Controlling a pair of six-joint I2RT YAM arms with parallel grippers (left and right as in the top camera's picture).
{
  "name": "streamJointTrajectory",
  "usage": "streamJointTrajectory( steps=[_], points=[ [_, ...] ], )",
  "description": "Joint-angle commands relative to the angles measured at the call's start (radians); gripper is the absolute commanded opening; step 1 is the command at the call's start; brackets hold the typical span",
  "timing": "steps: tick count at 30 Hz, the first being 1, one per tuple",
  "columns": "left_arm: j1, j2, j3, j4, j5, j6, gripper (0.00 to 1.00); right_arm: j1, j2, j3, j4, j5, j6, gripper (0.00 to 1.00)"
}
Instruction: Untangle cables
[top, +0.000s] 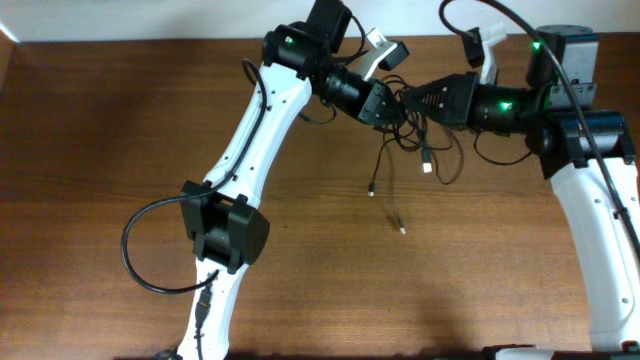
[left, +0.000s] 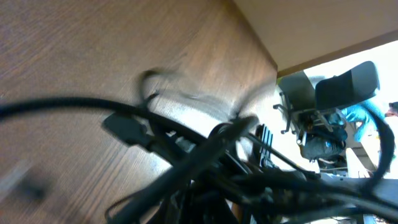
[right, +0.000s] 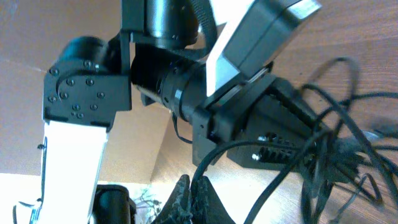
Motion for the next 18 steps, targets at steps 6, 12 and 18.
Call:
streamJointTrajectory(
  steps=[6, 12, 18],
  points=[
    [0.169, -0.005, 0.01, -0.061, -0.52, -0.151, 0.0, -0.212, -0.035, 0.014, -0.25, 0.404, -0.063, 0.04],
    [0.21, -0.018, 0.011, -0.16, -0.436, -0.089, 0.0, -0.159, -0.023, 0.01, -0.351, 0.518, -0.144, 0.27],
    [0.203, -0.176, 0.011, -0.135, -0.294, -0.09, 0.0, -0.039, -0.023, 0.008, -0.371, 0.459, -0.176, 0.71]
  ],
)
